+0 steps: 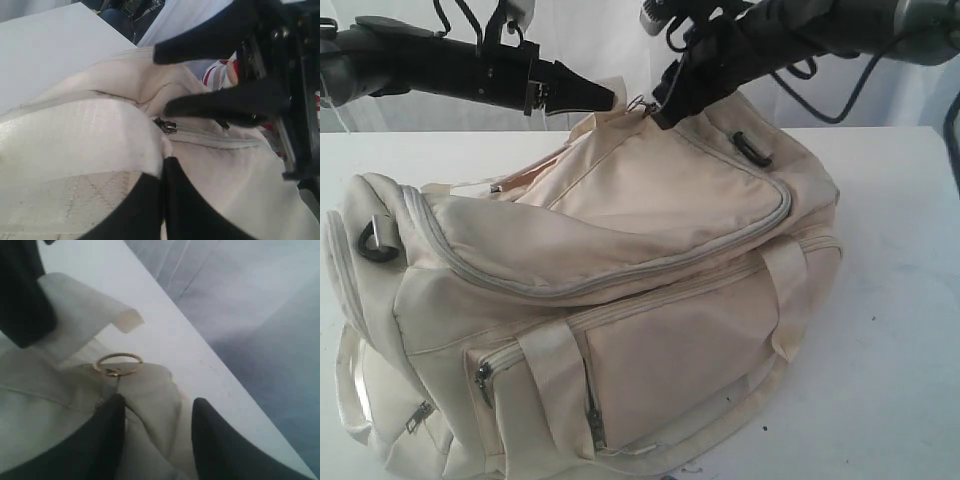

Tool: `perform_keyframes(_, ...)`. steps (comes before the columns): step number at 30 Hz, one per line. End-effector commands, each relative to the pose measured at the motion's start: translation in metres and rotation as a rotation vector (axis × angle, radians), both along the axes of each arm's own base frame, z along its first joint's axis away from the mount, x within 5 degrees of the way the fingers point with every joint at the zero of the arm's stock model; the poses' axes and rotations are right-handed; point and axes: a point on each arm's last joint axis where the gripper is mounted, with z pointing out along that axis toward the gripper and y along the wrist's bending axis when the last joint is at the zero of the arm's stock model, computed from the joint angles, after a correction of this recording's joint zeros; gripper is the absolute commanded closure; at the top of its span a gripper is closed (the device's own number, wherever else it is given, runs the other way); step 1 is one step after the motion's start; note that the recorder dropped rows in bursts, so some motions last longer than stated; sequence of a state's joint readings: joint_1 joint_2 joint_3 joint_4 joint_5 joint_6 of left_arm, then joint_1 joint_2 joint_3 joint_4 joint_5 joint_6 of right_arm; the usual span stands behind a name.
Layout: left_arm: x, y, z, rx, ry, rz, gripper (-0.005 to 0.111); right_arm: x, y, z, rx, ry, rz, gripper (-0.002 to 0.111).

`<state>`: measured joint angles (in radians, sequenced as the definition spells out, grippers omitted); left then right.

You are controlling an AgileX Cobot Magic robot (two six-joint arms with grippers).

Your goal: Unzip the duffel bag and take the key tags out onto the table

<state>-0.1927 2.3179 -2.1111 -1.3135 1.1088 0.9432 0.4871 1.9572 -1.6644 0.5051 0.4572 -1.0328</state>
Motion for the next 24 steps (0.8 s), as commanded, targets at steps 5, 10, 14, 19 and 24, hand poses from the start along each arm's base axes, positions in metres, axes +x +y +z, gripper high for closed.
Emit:
perform_keyframes(5,-0.015,-0.002,0.033,-0.15,0.0,-0.096,0.107,0.006,0.019,-0.017,0.049,-0.038,-0.022,0.066)
perform_keyframes(10,-0.015,-0.002,0.033,-0.15,-0.013,-0.098,0.107,0.003,0.02,-0.013,0.05,-0.036,-0.01,0.066)
perform_keyframes(14,-0.015,-0.002,0.033,-0.15,-0.026,-0.1,0.107,-0.005,0.018,0.01,0.065,-0.057,0.012,0.066)
perform_keyframes(19,-0.015,-0.002,0.033,-0.159,-0.047,-0.102,0.107,-0.009,0.019,0.017,0.061,-0.028,0.048,0.066)
perform_keyframes(24,-0.015,-0.002,0.036,-0.187,-0.047,-0.098,0.107,-0.007,0.022,0.001,0.029,0.012,0.072,0.061)
